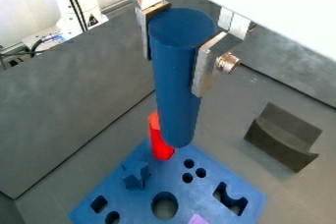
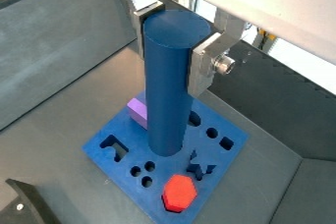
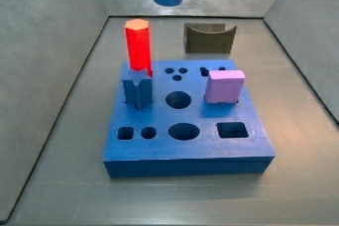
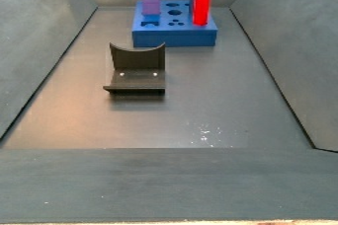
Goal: Pick up the round object. Move up. Place the round object on the fixture. Regrasp the round object. Move to above the board. Insert the round object.
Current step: Insert the round object.
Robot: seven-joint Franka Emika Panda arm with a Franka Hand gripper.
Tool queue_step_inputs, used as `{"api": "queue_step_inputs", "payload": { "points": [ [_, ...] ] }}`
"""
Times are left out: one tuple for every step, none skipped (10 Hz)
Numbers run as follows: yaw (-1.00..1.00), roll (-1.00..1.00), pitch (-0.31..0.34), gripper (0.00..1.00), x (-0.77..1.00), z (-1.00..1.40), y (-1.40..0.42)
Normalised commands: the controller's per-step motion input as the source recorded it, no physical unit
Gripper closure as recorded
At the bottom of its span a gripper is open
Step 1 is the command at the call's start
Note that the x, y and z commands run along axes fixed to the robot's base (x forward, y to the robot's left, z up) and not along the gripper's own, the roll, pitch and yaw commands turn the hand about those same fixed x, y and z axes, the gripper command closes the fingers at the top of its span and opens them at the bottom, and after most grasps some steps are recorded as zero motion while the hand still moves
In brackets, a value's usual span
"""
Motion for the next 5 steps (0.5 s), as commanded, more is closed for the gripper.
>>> {"api": "queue_step_inputs", "payload": {
  "points": [
    [0.0,-0.25,-0.234,1.0,0.08,-0.38,-0.19],
    [0.0,-0.29,-0.161,1.0,0.55,-0.46,-0.23],
    [0.0,-0.24,-0.159,1.0,0.63,-0.58,-0.31],
    [0.0,-0.14,-0.133,1.0,0.67,-0.83,-0.3],
    [0.0,0.0,-0.079,1.0,0.28,-1.0,-0.15]
  ]
}}
